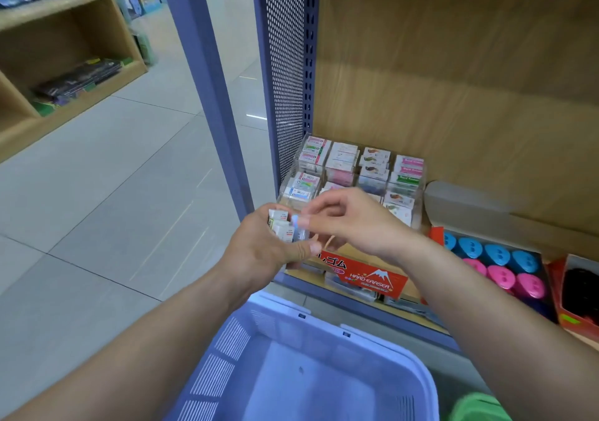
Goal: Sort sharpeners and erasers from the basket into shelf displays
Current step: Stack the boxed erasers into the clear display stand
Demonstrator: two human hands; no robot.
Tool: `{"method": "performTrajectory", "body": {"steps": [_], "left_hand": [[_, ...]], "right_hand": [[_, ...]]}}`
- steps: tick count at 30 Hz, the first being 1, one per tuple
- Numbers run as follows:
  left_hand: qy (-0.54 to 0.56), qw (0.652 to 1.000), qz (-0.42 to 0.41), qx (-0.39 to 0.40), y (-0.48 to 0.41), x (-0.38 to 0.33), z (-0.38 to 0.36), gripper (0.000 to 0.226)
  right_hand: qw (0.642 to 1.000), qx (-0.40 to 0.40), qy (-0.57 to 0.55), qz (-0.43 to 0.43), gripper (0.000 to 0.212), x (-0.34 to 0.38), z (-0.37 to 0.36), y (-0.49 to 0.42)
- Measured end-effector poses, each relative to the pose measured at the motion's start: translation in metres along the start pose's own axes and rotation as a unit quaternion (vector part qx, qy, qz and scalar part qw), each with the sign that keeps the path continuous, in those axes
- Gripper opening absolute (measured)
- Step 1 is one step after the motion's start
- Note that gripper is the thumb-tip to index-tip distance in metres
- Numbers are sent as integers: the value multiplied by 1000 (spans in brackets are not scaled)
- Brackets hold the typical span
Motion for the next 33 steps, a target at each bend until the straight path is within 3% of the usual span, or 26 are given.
{"method": "performTrajectory", "body": {"steps": [6, 11, 19, 23, 29, 33], "left_hand": [[40, 999, -29, -2, 16, -16, -3, 41], [22, 999, -32, -3, 20, -17, -10, 40], [-98, 995, -1, -5, 11, 0, -8, 25], [-73, 997, 35, -8, 5, 8, 4, 32], [-44, 997, 61, 8, -2, 17, 14, 52], [-14, 999, 49, 5, -10, 18, 19, 38]], "right_hand": [[994, -13, -109, -11, 25, 7, 13, 27], [994, -46, -93, -20, 19, -4, 22, 49], [985, -109, -118, -59, 21, -48, 33, 61], [973, -154, -159, -71, 23, -67, 43, 50], [963, -197, -161, -84, 20, -90, 53, 20], [964, -242, -91, -60, 19, -88, 61, -22]]}}
Point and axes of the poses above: each hand's wrist, its own y-axis away from the middle knuckle, its own z-axis out of the back of the hand, x = y × z, the point moved 6 cm from there along -y, towards the middle knuckle, and after that the axes turned 4 degrees about z, right-handed, at the moved point
